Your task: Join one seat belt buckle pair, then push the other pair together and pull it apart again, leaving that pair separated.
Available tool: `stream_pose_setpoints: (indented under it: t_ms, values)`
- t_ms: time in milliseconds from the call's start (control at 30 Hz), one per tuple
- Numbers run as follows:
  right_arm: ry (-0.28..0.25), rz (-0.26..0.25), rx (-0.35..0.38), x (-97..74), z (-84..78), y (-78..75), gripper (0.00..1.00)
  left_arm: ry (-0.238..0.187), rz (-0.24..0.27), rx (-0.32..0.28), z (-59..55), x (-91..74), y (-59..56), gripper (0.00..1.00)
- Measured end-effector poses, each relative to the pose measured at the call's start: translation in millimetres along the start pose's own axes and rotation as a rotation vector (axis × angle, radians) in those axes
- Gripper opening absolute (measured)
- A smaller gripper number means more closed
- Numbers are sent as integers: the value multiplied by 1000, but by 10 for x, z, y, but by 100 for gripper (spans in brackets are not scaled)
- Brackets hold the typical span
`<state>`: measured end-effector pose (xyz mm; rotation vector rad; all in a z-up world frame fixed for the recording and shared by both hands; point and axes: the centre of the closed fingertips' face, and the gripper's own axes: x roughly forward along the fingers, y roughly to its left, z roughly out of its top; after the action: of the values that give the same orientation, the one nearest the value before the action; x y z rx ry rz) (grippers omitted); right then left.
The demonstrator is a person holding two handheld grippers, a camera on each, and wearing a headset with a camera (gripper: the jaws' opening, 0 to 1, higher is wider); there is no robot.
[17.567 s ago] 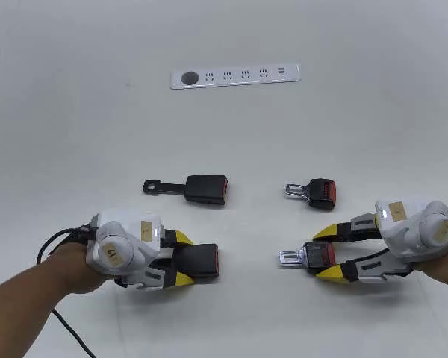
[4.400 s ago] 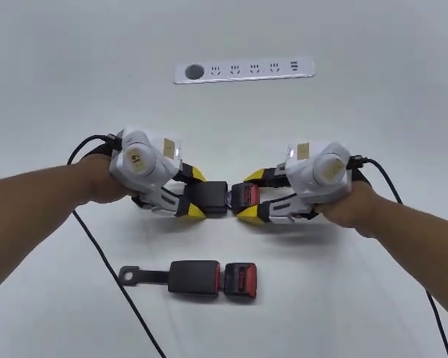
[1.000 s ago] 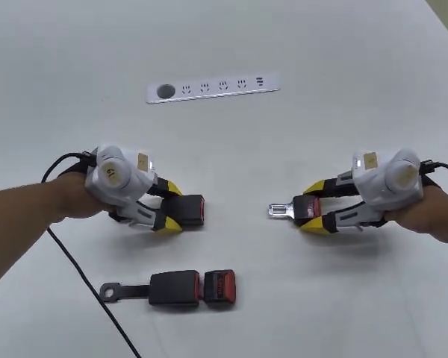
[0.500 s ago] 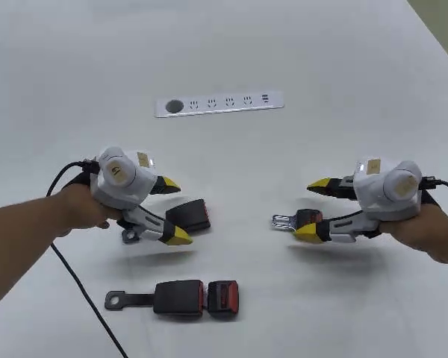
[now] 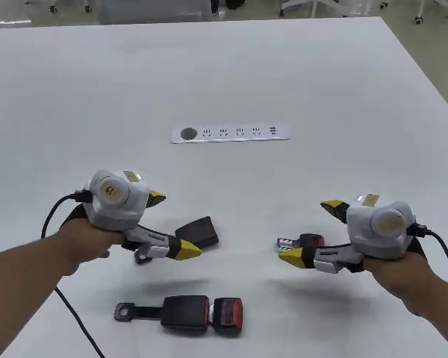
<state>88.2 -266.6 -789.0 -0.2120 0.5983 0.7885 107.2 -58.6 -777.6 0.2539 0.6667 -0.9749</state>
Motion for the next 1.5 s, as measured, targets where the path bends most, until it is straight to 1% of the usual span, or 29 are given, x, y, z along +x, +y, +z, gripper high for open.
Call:
stream_pose_setpoints:
  t_ms: [33,67,100,133,167,200,233,267,333,367,433,467,500,567,667,767,833,867,933,1000,1033,1067,1167,1200,1267,1367,1433,1500]
  values:
    - [0,-16,-1,-17,6,0,88,12,9,-51,-46,-34,-16,95]
    - [-10,-26,3,-29,25,10,89,34,17,-103,-114,-79,-27,98]
    - [-30,-35,30,-46,59,30,91,35,37,-114,-123,-114,-16,100]
    - [-27,-56,42,-77,73,39,92,11,46,-106,-109,-155,-20,99]
    - [-27,-69,43,-90,79,40,93,-30,78,-101,-75,-215,-6,99]
    - [-41,-74,55,-106,112,70,95,-53,98,-109,-59,-260,3,100]
    - [-47,-75,61,-113,122,81,95,-63,113,-134,-60,-325,-19,100]
    - [-53,-83,61,-130,140,102,94,-64,115,-148,-73,-358,-38,100]
    - [-63,-101,61,-162,177,141,95,-81,127,-158,-90,-449,-87,100]
    - [-69,-106,69,-177,193,157,95,-97,141,-168,-92,-502,-105,100]
    - [-82,-115,71,-220,237,214,96,-103,149,-194,-123,-569,-129,100]
    - [-90,-120,69,-249,267,260,96,-103,152,-195,-143,-608,-151,100]
    - [-97,-119,70,-264,284,288,96,-113,164,-198,-132,-676,-192,100]
    - [-104,-121,64,-305,314,353,96,-136,176,-213,-135,-783,-232,100]
    - [-127,-124,55,-376,363,434,97,-149,191,-215,-159,-920,-295,100]
    - [-145,-120,39,-454,416,543,97,-181,204,-206,-155,-1059,-362,100]
    - [-161,-112,26,-497,442,610,97,-196,207,-215,-164,-1156,-430,100]
    - [-162,-110,28,-521,450,639,98,-203,211,-211,-177,-1217,-478,100]
    - [-179,-111,11,-576,478,699,98,-211,219,-200,-197,-1288,-519,100]
    - [-185,-101,11,-621,478,770,98,-221,218,-205,-214,-1377,-593,100]
    - [-185,-101,5,-640,480,798,98,-229,222,-199,-217,-1416,-614,100]
    - [-193,-101,-14,-677,494,839,98,-233,230,-182,-228,-1470,-647,100]
    - [-204,-97,-17,-767,510,932,99,-246,222,-173,-246,-1579,-750,100]
    - [-212,-98,-33,-806,520,971,99,-253,226,-170,-252,-1629,-778,100]
    - [-211,-96,-33,-848,500,1017,99,-259,229,-162,-255,-1705,-842,100]
    - [-220,-97,-31,-909,478,1082,100,-263,231,-147,-285,-1797,-896,100]
    - [-218,-95,-34,-938,436,1137,100,-269,232,-153,-327,-1854,-900,100]
    - [-215,-94,-34,-958,400,1169,100,-273,226,-148,-358,-1897,-939,100]
